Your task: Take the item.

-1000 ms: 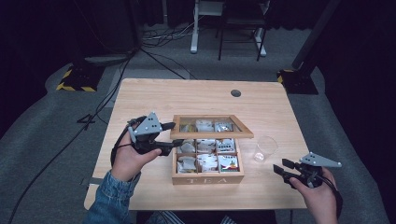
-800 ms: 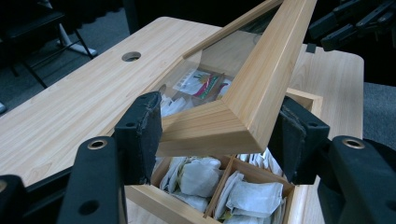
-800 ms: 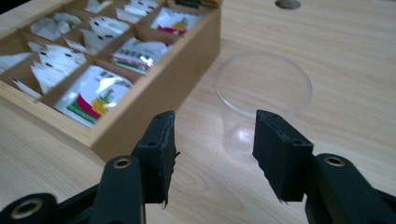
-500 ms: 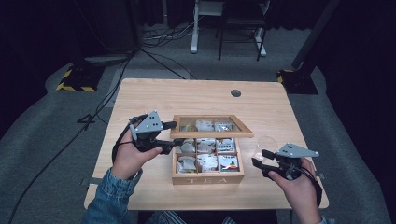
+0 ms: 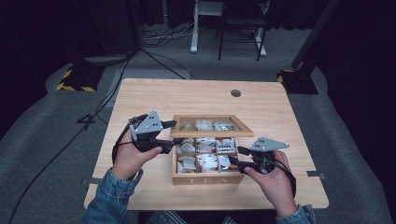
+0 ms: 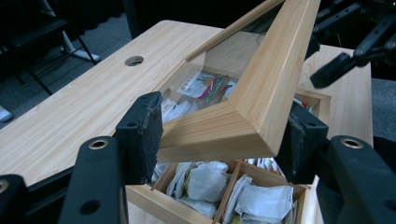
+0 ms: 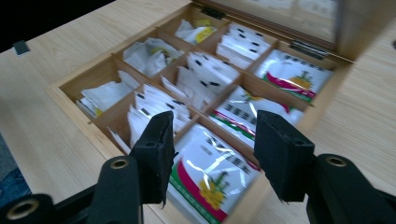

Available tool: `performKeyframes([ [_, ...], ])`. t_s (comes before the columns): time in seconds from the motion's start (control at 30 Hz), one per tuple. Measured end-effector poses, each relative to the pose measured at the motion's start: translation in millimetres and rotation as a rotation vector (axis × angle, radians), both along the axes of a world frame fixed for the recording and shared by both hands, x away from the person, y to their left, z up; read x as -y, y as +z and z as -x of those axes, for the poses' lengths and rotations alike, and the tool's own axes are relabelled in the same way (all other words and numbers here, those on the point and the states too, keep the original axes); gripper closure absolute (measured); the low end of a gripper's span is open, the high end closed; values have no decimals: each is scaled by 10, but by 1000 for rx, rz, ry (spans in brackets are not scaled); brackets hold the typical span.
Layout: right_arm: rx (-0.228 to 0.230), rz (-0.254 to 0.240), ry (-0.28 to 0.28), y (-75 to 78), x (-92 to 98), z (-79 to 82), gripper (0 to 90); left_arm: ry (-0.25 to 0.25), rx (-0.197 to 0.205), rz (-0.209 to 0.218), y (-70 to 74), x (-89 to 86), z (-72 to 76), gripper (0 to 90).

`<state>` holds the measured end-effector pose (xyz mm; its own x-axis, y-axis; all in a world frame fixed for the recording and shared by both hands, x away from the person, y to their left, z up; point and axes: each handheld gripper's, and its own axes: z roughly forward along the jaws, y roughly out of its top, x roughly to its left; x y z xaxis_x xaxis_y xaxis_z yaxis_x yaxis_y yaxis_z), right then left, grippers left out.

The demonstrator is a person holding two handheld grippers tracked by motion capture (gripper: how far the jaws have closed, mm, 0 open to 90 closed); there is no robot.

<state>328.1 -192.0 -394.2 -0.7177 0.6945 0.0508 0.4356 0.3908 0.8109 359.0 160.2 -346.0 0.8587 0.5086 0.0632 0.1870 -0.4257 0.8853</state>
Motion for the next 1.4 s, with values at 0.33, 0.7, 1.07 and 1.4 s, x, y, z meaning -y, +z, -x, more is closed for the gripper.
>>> performKeyframes([
  [0.33,-25,-28,72,-47,-414,-20,528,8,13,-4,-20,8,17,404],
  [0.7,-46,-27,154,-119,-881,-41,558,7,6,3,-15,2,4,406],
  [1.07,-86,-9,217,-237,-1136,-14,590,12,5,5,-15,4,5,406],
  [1.4,-102,33,232,-357,-1231,-54,642,13,5,5,-17,5,7,408],
])
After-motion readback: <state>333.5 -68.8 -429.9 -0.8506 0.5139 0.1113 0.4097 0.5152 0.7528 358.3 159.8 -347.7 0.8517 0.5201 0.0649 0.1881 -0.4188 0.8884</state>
